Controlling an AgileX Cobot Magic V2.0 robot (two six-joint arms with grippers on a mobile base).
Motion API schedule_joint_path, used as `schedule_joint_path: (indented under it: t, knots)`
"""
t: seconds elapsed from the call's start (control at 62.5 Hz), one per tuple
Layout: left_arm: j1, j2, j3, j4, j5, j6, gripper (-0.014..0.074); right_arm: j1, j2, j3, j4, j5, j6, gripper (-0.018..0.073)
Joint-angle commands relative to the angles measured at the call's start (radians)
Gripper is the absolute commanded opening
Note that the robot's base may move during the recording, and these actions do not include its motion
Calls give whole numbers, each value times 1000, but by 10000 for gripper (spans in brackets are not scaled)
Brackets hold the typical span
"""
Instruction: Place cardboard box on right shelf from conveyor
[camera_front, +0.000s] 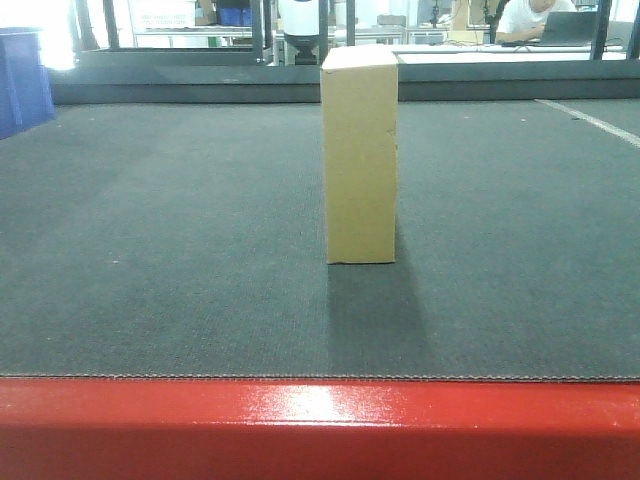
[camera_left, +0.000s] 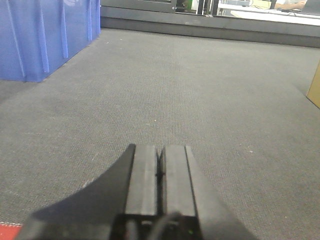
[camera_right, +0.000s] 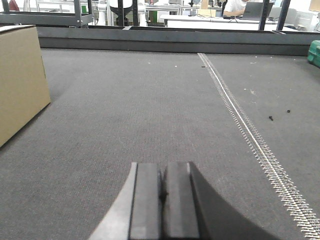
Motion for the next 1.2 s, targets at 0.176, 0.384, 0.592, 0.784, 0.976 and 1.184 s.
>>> schedule_joint_path:
  t: [0.176, 0.384, 0.592, 0.784, 0.976, 1.184]
  knots:
    - [-1, -12, -3, -5, -84, -5, -119, -5, -13, -5, 6, -87, -9, 58]
    - [-1, -12, -3, -5, -84, -5, -119, -5, -13, -5, 6, -87, -9, 58]
    - [-1, -12, -3, -5, -84, -5, -119, -5, -13, -5, 6, -91, -9, 58]
    - [-1, -12, -3, -5, -84, -5, -119, -5, -13, -5, 6, -95, -9, 58]
    - [-1, -12, -3, -5, -84, -5, -119, -5, -13, -8, 6, -143, -8, 58]
    - [-1, -12, -3, -5, -84, -5, -119, 0, 39, -142, 6, -95, -7, 60]
